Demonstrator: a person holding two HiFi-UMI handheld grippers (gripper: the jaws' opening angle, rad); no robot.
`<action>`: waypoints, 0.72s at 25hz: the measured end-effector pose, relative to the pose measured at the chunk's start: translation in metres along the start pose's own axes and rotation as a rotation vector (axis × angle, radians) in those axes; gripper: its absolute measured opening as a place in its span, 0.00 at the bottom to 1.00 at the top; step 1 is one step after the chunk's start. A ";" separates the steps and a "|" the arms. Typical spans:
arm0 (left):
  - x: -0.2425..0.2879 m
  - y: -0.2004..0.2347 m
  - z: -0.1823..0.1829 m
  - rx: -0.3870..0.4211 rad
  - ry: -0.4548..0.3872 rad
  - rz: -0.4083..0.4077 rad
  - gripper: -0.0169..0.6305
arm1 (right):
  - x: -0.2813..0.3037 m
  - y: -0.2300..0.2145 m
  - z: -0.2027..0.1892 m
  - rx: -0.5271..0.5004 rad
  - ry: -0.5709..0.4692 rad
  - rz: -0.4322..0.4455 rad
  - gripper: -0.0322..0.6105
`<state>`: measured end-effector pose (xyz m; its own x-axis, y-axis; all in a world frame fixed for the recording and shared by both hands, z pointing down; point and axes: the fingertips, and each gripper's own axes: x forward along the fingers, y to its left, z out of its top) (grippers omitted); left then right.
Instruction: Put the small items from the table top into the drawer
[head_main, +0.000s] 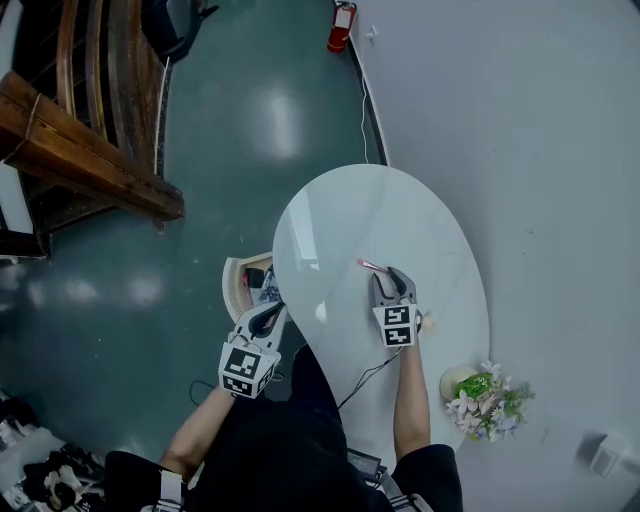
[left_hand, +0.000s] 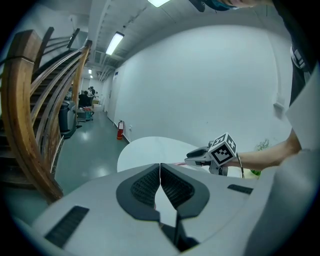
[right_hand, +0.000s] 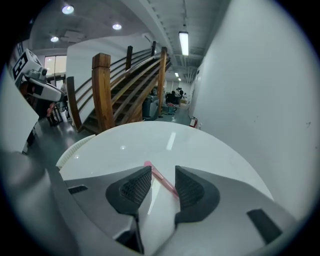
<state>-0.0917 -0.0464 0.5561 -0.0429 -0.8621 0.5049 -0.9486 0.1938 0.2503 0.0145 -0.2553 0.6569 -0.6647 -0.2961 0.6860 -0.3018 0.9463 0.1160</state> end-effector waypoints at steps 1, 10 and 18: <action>0.000 0.001 0.000 0.000 0.002 0.000 0.06 | 0.003 -0.001 -0.002 -0.005 0.011 0.004 0.28; 0.006 0.007 -0.002 -0.013 0.019 -0.004 0.06 | 0.025 -0.007 -0.025 -0.022 0.092 0.029 0.36; 0.012 0.012 0.000 -0.022 0.027 -0.008 0.06 | 0.030 -0.007 -0.027 0.048 0.128 0.038 0.36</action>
<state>-0.1035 -0.0541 0.5654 -0.0269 -0.8506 0.5251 -0.9416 0.1980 0.2725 0.0152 -0.2670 0.6964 -0.5844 -0.2386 0.7756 -0.3123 0.9483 0.0564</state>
